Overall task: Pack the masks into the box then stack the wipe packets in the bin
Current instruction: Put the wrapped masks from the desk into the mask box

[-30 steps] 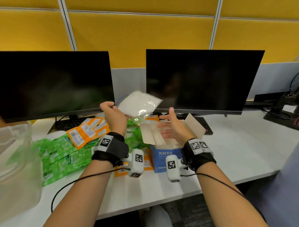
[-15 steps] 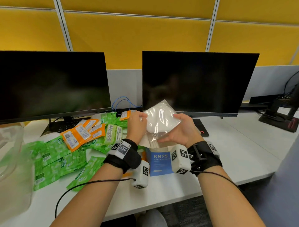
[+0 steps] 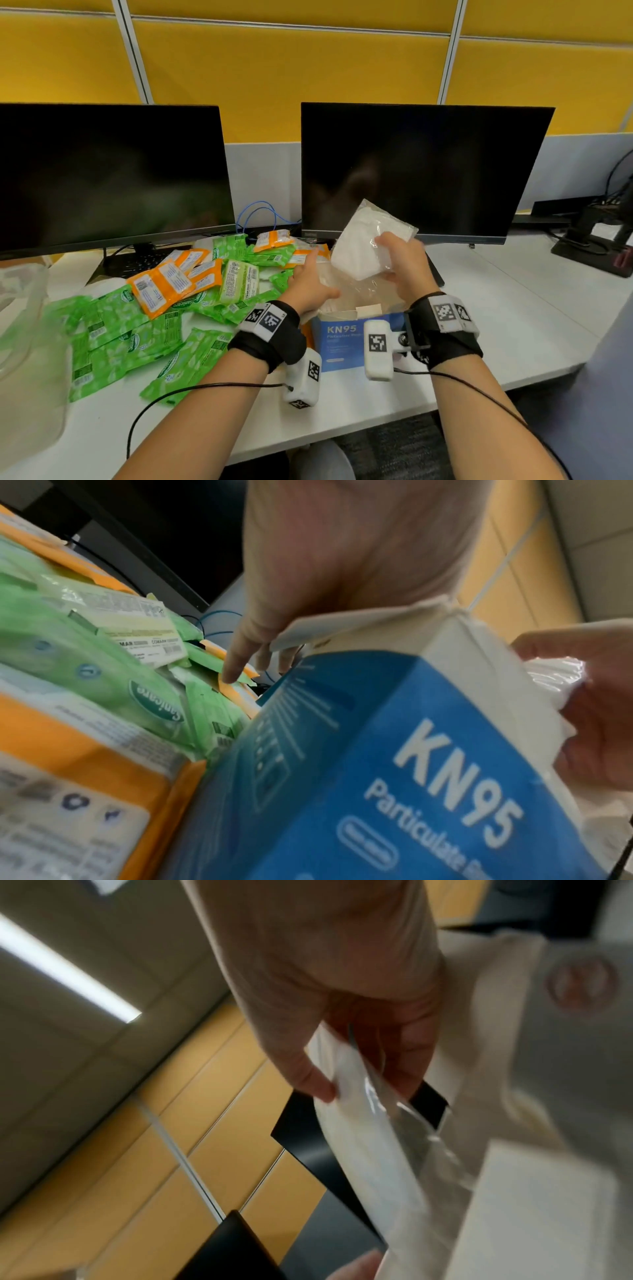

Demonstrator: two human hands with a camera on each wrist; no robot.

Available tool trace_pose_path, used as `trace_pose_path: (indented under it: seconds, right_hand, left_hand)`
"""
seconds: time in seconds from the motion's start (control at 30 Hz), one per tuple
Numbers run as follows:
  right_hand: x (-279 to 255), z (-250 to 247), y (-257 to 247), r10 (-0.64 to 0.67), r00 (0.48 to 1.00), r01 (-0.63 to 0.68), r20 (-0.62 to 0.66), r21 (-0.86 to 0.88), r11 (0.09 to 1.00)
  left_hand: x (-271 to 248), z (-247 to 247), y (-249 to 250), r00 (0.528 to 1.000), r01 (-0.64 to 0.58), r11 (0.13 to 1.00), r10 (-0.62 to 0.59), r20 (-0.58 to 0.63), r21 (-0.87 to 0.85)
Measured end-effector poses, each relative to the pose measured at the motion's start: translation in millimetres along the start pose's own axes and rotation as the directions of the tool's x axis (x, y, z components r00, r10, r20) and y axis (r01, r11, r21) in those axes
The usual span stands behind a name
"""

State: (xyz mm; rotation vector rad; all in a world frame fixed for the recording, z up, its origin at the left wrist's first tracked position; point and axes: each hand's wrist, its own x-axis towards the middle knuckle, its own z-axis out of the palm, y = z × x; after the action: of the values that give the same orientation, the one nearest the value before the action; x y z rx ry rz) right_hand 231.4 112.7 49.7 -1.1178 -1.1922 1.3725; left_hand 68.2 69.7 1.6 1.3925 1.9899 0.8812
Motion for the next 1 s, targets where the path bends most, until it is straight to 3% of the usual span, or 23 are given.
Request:
trace_pose_path:
  seconds: [0.07,0.17,0.23,0.3,0.37,0.43,0.5,0.6,0.73,0.9,1.0]
  right_hand:
    - [-3,-3,-7,-0.163,0.986,0.161,0.016,-0.306,0.938]
    - [-9,-7,-13,-0.198,0.971,0.239,0.134,-0.583,0.776]
    - [-13,-9,-15,-0.189,0.968,0.252,0.167,-0.655,0.712]
    - [-17,-4,-15,-0.121,0.973,0.226,0.195,-0.719,0.657]
    - [-19,4,-9,0.027,0.975,0.162,0.220,-0.790,0.592]
    - [-22,12,-5,0.194,0.944,0.166,0.265,-0.894,0.416]
    - [-22,16,-3,0.266,0.923,0.186,0.277,-0.928,0.321]
    - [-18,21,-2,0.291,0.919,0.172,0.267,-0.934,0.313]
    - [-10,32,9,0.341,0.920,0.157,0.191,-0.980,0.126]
    - [5,29,16,0.358,0.934,-0.022,0.009,-0.996,0.082]
    - [-1,32,12,0.379,0.917,0.089,0.127,-0.989,0.117]
  left_hand:
    - [0,2,-2,1.000,0.008,1.000,-0.008,-0.008,0.003]
    - [1,4,-4,0.999,0.031,0.999,-0.032,-0.027,-0.043]
    - [0,5,-3,0.998,0.037,0.995,-0.041,-0.036,-0.095]
    - [-2,6,-2,0.998,0.026,0.990,-0.032,-0.045,-0.141]
    - [-2,7,-2,0.998,0.020,0.987,-0.029,-0.053,-0.162]
    - [-3,6,-1,0.998,0.031,0.983,-0.041,-0.052,-0.182]
    - [-5,5,-1,0.998,0.041,0.980,-0.051,-0.044,-0.195]
    - [-6,4,-2,0.998,0.043,0.978,-0.051,-0.033,-0.204]
    - [-4,5,-2,0.997,0.053,0.974,-0.064,-0.039,-0.219]
    - [-2,6,-4,0.997,0.060,0.972,-0.072,-0.042,-0.229]
    - [1,9,-4,0.998,0.044,0.964,-0.054,-0.029,-0.261]
